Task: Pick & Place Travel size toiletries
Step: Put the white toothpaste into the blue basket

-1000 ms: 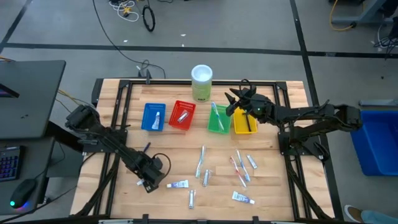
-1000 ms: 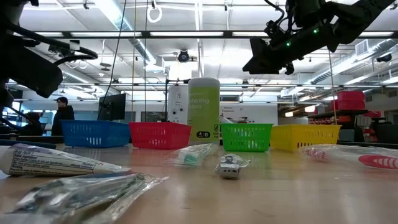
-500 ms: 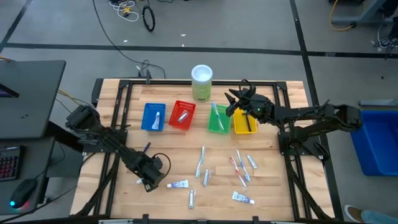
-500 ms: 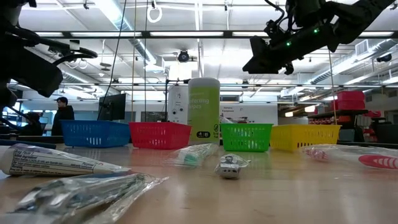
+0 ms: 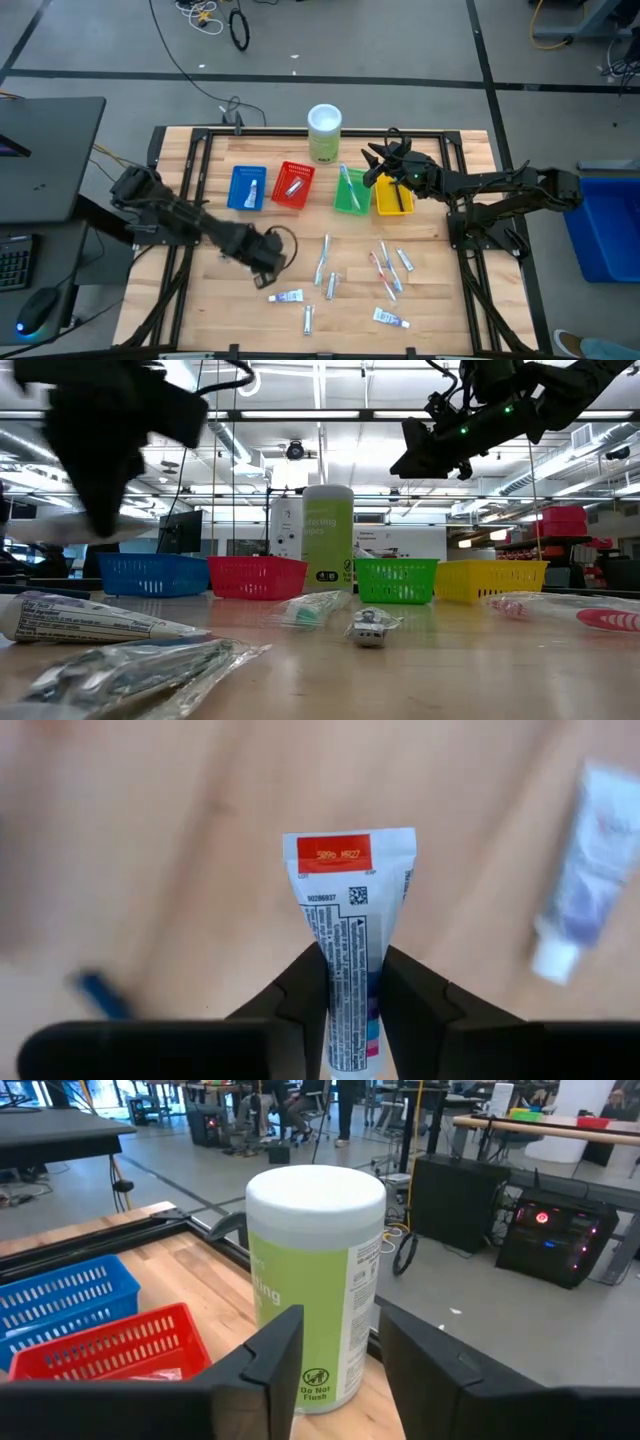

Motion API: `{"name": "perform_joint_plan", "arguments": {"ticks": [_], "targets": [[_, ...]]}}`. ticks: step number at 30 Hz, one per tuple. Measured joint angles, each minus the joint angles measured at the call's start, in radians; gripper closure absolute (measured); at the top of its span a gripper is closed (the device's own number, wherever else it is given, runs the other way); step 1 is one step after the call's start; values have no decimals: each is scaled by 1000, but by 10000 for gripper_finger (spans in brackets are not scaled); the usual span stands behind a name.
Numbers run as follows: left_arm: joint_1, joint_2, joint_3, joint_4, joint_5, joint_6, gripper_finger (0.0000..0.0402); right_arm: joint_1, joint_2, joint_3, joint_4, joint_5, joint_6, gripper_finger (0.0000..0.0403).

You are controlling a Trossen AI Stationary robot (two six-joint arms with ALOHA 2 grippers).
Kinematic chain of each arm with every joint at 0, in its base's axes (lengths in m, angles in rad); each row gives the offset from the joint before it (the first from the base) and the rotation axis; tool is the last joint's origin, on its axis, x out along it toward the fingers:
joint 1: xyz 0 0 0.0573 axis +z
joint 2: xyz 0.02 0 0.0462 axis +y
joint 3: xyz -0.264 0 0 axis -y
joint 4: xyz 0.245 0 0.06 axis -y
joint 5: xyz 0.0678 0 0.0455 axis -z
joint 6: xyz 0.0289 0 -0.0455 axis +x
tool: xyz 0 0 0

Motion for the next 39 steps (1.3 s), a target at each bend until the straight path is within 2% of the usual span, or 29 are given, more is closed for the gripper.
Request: {"name": "perform_joint_plan", "arguments": {"ticks": [4,8,13,18,22,24,29,34,39], "targets": [[122,-1,75,-108,-73,115,307,0,0,0,0,-1,0,254],[261,-1,101,-208,-130,227,306,0,0,0,-2,-4,0,251],[430,-2,101,-275,-274,335,310,0,0,0,-8,-3,0,258],[604,-2,101,-270,-281,378,308,1,0,0,-9,-6,5,268],[719,-25,94,-244,-313,410,309,0,0,0,-11,-90,34,275],[760,-45,67,-189,-287,430,310,0,0,0,-12,-116,36,278],[832,-77,-68,-12,-135,443,312,7,0,0,-31,-130,54,278],[848,-77,-173,81,-129,395,312,10,3,-1,-79,-130,113,270],[847,-75,-212,95,-109,359,306,10,21,-1,-105,-130,114,270]]}}
